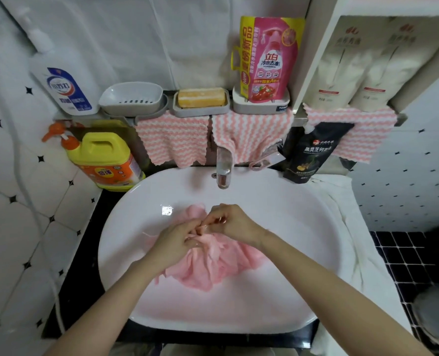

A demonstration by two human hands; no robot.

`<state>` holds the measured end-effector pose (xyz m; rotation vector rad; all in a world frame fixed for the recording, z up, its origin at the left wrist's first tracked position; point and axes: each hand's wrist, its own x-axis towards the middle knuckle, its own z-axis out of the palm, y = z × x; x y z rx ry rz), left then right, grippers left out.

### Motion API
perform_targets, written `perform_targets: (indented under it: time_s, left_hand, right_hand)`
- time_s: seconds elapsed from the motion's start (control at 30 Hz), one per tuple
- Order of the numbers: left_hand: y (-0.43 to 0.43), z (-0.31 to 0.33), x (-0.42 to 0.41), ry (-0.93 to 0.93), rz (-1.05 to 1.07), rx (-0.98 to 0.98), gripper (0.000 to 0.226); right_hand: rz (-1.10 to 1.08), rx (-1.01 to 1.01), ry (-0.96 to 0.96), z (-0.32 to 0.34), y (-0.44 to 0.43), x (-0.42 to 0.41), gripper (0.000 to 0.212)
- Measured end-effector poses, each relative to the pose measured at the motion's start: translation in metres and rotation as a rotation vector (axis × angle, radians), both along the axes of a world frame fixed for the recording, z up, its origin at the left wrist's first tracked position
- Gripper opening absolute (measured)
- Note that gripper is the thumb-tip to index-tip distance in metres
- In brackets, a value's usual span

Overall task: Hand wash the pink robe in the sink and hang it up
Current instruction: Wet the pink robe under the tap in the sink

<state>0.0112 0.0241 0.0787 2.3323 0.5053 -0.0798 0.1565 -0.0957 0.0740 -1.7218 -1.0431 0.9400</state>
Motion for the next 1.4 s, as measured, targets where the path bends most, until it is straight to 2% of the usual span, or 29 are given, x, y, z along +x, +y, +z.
perform_targets:
  time_s: [0.07,0.1,0.17,0.27,0.33,0.43,0.5,0.57,0.63,0.7,0.77,0.8,0.83,0.9,0.97,1.03,1.13,1.23,1.3,1.4]
  left_hand:
    - [0.004,-0.001,-0.001,-0.023,-0.003,0.104,0.014]
    - [0.007,-0.003,-0.005,-0.038,0.009,0.141,0.011]
    - [0.014,-0.007,-0.015,-0.075,0.066,0.167,0.016]
    - [0.021,-0.001,-0.025,-0.162,0.197,0.054,0.031]
    - [0.023,0.011,-0.02,-0.252,0.254,0.029,0.033]
    - [0.011,0.043,0.008,-0.401,0.211,0.065,0.022]
    - [-0.002,0.07,0.032,-0.558,0.148,0.106,0.019]
    - [-0.01,0.102,0.048,-0.722,0.122,0.115,0.014]
    - [-0.002,0.119,0.049,-0.819,0.109,0.101,0.016]
    - [0.017,0.104,0.036,-0.755,0.087,0.124,0.022]
    - [0.035,0.06,0.016,-0.514,0.105,0.154,0.017]
    - [0.038,0.037,0.005,-0.369,0.129,0.15,0.015]
    - [0.036,0.015,-0.007,-0.243,0.147,0.145,0.023]
    - [0.026,-0.022,-0.026,-0.125,0.152,0.153,0.039]
    - [0.021,-0.045,-0.037,-0.12,0.181,0.2,0.04]
    - [0.023,-0.053,-0.041,-0.133,0.187,0.272,0.029]
    - [0.031,-0.053,-0.039,-0.139,0.191,0.391,0.026]
    - [0.034,-0.05,-0.033,-0.129,0.398,0.31,0.021]
    - [0.032,-0.045,-0.03,-0.162,0.558,0.214,0.019]
    - [0.037,-0.033,-0.029,-0.268,0.725,0.188,0.013]
  right_hand:
    - [-0.034,-0.015,0.108,-0.001,-0.009,0.011,0.011]
    - [-0.096,-0.016,0.162,-0.003,-0.016,0.019,0.015]
    - [-0.292,-0.038,0.185,-0.011,-0.029,0.037,0.021]
    - [-0.561,-0.029,0.192,-0.009,-0.037,0.057,0.018]
    - [-0.54,-0.003,0.236,0.008,-0.026,0.064,0.004]
    - [-0.451,-0.019,0.319,0.035,0.005,0.064,0.019]
    - [-0.506,-0.027,0.34,0.047,0.019,0.062,0.018]
    - [-0.574,-0.02,0.287,0.048,0.023,0.064,0.016]
    - [-0.638,-0.002,0.194,0.045,0.018,0.067,0.027]
    - [-0.691,0.064,0.251,0.038,0.008,0.066,0.031]
    - [-0.676,0.086,0.304,0.024,-0.005,0.062,0.028]
    - [-0.626,0.042,0.289,0.014,-0.012,0.058,0.028]
    - [-0.564,-0.016,0.27,0.002,-0.019,0.056,0.03]
    - [-0.456,-0.152,0.244,-0.023,-0.031,0.051,0.027]
    - [-0.413,-0.274,0.21,-0.042,-0.04,0.047,0.016]
    - [-0.46,-0.29,0.198,-0.047,-0.04,0.044,0.012]
    - [-0.577,-0.101,0.277,-0.024,-0.021,0.047,0.016]
    - [-0.65,-0.05,0.326,-0.003,-0.006,0.064,0.016]
    - [-0.703,-0.165,0.239,-0.016,-0.013,0.08,0.024]
    - [-0.537,-0.553,-0.145,-0.057,-0.045,0.092,0.027]
